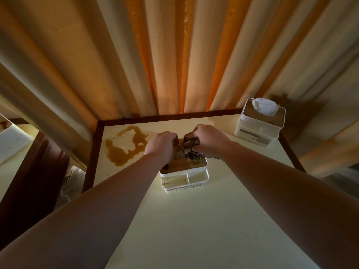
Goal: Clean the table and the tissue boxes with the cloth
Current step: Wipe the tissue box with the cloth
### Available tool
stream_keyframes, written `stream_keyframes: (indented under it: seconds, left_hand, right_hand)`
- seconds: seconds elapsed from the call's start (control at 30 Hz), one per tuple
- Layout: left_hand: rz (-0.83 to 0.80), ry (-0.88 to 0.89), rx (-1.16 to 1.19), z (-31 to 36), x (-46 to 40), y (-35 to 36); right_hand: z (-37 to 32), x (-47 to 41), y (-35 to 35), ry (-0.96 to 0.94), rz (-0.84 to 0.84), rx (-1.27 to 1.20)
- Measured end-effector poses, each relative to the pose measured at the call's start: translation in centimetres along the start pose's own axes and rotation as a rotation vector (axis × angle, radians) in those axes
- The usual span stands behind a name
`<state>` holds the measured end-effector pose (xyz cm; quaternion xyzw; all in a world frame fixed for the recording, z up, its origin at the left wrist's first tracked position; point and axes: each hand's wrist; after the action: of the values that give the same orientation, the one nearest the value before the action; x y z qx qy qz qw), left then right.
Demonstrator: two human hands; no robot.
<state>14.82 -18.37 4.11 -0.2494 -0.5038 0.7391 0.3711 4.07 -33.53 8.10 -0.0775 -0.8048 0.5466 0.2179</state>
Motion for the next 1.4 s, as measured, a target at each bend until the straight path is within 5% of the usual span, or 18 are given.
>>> stream_keyframes:
  seconds: [0.33, 0.67, 1.1, 1.4]
  left_hand:
    - [0.007, 0.025, 0.043, 0.0, 0.4, -0.2]
    - [0.002, -0.004, 0.044, -0.1, 0.0, -0.1]
    - [0.043, 0.019, 0.045, -0.2, 0.5, 0.1]
    - [0.011, -0.005, 0.063, -0.3, 0.0, 0.0]
  right_hand:
    - [0.9, 3.0, -0.2, -0.040, -0.268, 0.147]
    - [0.2, -1.8, 0.3, 0.017, 0.035, 0.054]
    - [0.7, 2.6, -0.2, -0.041, -0.254, 0.156]
    - [0.2, -1.9, 0.1, 0.038, -0.009, 0.036]
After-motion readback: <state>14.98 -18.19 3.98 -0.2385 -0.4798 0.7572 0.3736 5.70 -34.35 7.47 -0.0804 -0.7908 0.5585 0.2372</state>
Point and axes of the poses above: each hand's wrist, its own x-axis away from the middle knuckle, its own y-axis out of the palm, z = x × y, and after that the axes turned 10 degrees about y, right-handed
